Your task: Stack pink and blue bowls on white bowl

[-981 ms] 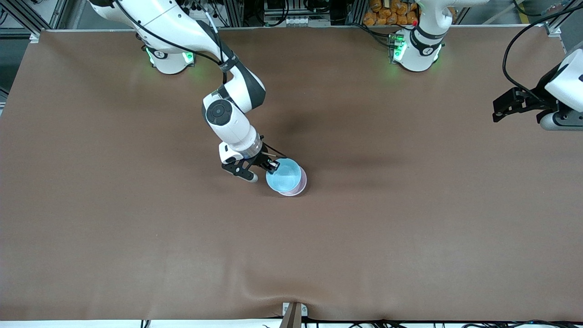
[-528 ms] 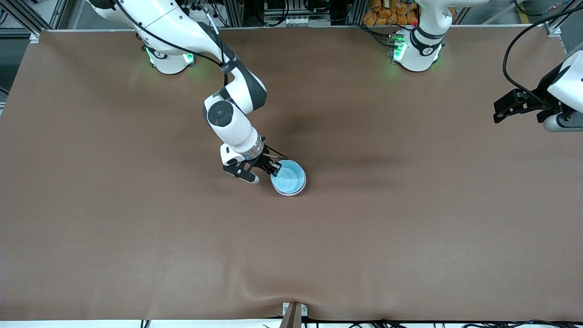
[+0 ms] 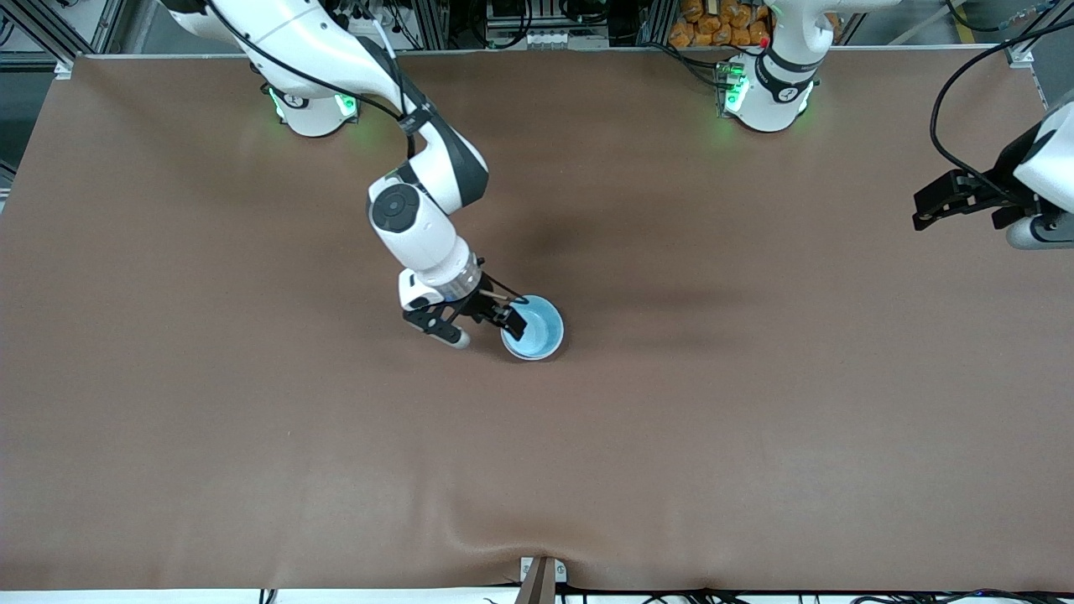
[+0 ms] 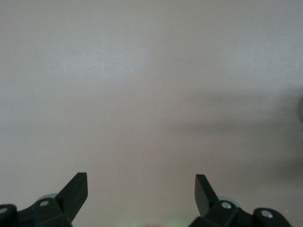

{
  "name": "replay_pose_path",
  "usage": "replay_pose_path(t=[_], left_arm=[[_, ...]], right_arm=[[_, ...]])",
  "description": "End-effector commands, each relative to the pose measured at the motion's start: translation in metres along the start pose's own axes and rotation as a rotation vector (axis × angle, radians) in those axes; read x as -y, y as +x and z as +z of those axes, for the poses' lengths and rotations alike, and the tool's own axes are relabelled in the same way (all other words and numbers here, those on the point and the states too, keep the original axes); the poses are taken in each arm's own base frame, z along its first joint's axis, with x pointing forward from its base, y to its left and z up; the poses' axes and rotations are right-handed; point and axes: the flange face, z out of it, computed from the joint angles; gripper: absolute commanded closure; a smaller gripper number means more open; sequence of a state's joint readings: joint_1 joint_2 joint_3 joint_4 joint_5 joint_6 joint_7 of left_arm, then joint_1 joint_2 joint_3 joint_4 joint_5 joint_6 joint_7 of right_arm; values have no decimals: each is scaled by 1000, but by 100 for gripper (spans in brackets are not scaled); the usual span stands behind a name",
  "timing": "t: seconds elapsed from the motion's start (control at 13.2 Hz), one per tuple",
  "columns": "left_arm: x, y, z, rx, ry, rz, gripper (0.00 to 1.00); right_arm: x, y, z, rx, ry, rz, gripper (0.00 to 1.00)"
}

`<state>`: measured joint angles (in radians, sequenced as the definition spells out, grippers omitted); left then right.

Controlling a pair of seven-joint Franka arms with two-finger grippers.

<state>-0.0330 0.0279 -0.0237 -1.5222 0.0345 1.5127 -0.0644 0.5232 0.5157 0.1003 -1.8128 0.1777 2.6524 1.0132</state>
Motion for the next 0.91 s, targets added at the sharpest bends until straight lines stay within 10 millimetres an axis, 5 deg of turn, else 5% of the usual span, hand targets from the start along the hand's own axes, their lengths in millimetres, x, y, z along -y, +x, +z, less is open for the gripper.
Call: replay_pose_path(t=[0.0,0.3,0.53,0.83], left_arm=[[4,0,-2,-4,-17,-7,0],[5,0,-2,-4,-15,-5,0],[2,0,-3,-5,-18,-1,0],[0,0,-2,-3,-52,40,0]], right_arm=[[-17,49,-68,-22,-54,7,0],[-83,136,-143,8,-156,-148,0],[-135,184,-181,33,-188,-237,0],[-171,197,-250,86,-214,-340,0]])
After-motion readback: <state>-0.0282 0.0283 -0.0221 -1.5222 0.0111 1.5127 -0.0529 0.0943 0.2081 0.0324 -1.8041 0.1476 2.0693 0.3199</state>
